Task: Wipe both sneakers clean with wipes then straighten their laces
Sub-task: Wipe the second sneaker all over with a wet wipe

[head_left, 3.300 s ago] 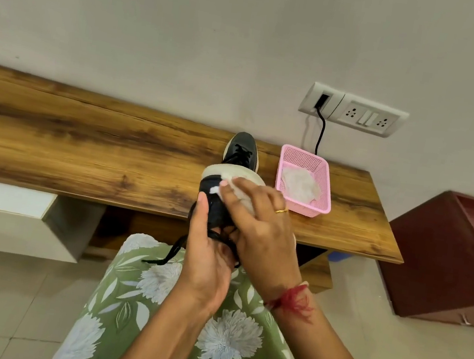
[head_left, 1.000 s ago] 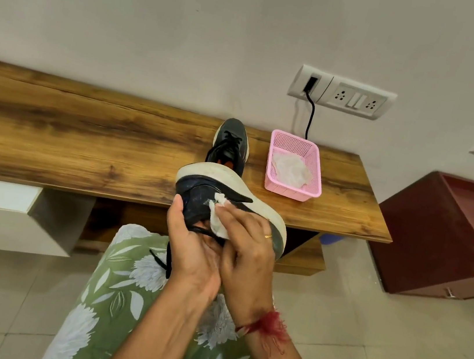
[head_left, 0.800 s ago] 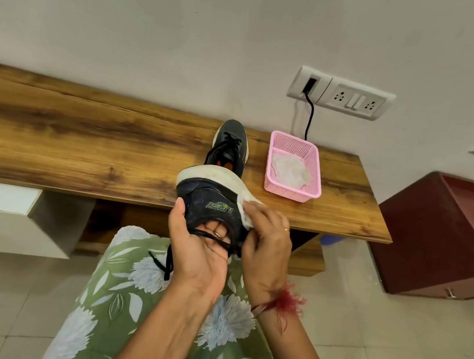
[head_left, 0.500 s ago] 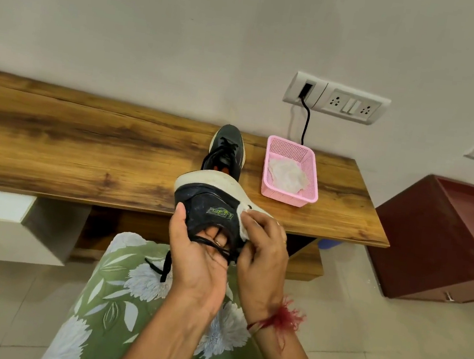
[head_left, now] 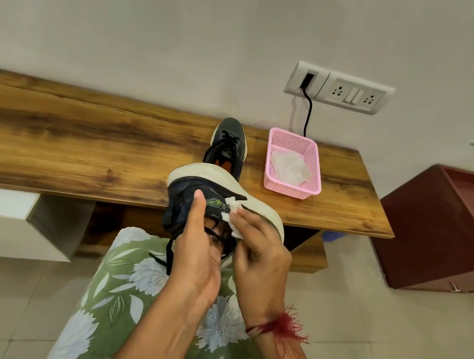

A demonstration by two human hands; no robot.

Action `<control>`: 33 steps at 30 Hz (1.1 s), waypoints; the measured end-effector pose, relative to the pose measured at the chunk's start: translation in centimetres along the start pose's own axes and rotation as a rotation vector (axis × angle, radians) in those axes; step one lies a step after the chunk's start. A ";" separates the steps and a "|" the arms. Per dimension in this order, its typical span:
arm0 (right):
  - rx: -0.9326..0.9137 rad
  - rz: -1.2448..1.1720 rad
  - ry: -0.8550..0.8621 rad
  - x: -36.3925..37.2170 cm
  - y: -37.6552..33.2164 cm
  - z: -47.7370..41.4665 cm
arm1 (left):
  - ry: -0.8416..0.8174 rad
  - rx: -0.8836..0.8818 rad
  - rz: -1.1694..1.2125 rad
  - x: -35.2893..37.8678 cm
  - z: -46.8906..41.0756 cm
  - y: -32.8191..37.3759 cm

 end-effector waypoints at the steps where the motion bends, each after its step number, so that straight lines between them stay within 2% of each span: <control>1: -0.029 0.029 -0.007 0.1 0.3 -0.1 | 0.003 -0.002 0.003 0.0 0.1 0.1; 5: 0.098 0.057 0.015 0.6 0.8 -0.5 | 0.049 -0.008 0.002 0.0 0.2 -0.1; 9: -0.040 0.026 -0.100 0.3 -0.7 0.1 | 0.051 -0.027 0.007 -0.2 0.0 0.0; 14: 0.059 0.095 -0.022 0.0 1.1 -1.3 | 0.047 0.010 -0.034 0.5 0.6 -0.6; 18: -0.096 0.050 -0.080 0.1 -0.3 -0.2 | 0.058 -0.018 -0.013 0.2 0.4 -0.3; 22: 0.031 0.086 -0.009 0.7 1.6 -1.7 | 0.062 0.000 -0.019 0.2 0.4 -0.2; 26: -0.130 0.070 -0.086 0.4 0.1 -0.4 | 0.044 0.010 0.000 -0.1 0.1 0.0; 30: -0.027 0.087 -0.026 0.5 1.4 -1.7 | 0.040 0.002 -0.010 -0.1 -0.1 -0.4; 33: -0.152 0.073 -0.090 0.6 -0.4 -0.6 | 0.047 -0.030 0.029 -0.3 -0.3 -0.2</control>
Point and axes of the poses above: each hand's wrist, its own z-axis away from the middle knuckle, its own x-axis out of the palm, y = z × x, the point moved 1 cm from there along -z, towards the middle knuckle, and after that the axes turned 4 degrees about z, right-handed, at the moved point
